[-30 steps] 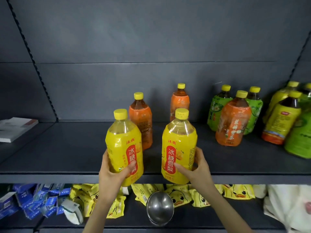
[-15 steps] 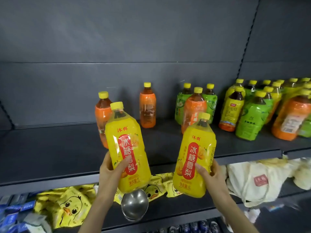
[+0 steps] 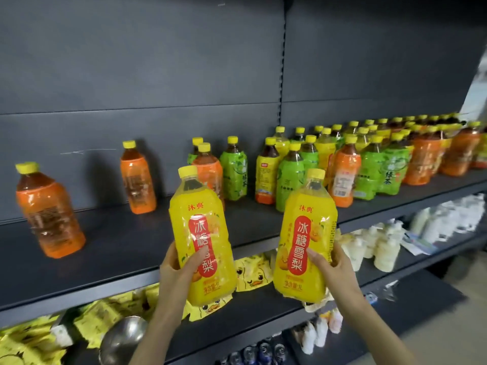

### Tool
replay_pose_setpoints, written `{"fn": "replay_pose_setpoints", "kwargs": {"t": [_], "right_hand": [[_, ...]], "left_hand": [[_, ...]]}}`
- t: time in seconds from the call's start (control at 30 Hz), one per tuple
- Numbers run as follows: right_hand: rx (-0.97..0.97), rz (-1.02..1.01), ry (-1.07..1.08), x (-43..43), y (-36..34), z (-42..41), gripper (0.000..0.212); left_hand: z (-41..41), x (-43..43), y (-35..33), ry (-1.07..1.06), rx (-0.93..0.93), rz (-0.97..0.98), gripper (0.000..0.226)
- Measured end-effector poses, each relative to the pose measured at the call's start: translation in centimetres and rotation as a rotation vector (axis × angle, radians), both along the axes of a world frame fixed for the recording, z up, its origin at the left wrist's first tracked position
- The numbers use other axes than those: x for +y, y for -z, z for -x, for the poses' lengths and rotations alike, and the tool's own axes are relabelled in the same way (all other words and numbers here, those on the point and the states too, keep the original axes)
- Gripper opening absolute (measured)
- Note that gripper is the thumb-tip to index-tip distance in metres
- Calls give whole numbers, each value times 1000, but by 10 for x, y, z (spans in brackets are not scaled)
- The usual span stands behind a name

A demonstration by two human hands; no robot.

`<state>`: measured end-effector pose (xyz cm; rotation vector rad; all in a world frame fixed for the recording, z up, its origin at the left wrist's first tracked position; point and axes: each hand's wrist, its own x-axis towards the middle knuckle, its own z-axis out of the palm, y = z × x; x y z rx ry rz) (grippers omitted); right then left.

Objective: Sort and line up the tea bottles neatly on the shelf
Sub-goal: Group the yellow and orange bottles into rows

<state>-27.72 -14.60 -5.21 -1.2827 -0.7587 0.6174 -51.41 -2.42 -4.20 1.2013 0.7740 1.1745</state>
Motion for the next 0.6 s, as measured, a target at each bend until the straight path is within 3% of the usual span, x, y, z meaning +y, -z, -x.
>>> {"fn": "replay_pose_setpoints", "kwargs": {"t": [0.1, 0.2, 0.23, 0.33, 0.4, 0.6], "right_hand": [[-26, -11, 2, -20, -9, -41, 37], [-35, -9, 20, -37, -17, -77, 46], [-39, -12, 26, -42, -20, -88, 49], [-63, -25, 68, -53, -25, -117, 81], [-63, -25, 109, -58, -25, -135, 96], [-77, 11, 147, -62, -19, -186, 92]], "left_hand": [[-43, -18, -3, 16, 1, -12, 87], [-83, -32, -5, 35, -21, 13, 59], [-94, -35, -5, 43, -33, 23, 60], [-124, -40, -9, 69, -48, 23, 95], [-144, -40, -13, 83, -46, 20, 101], [-205, -24, -14, 186, -31, -25, 98]]}}
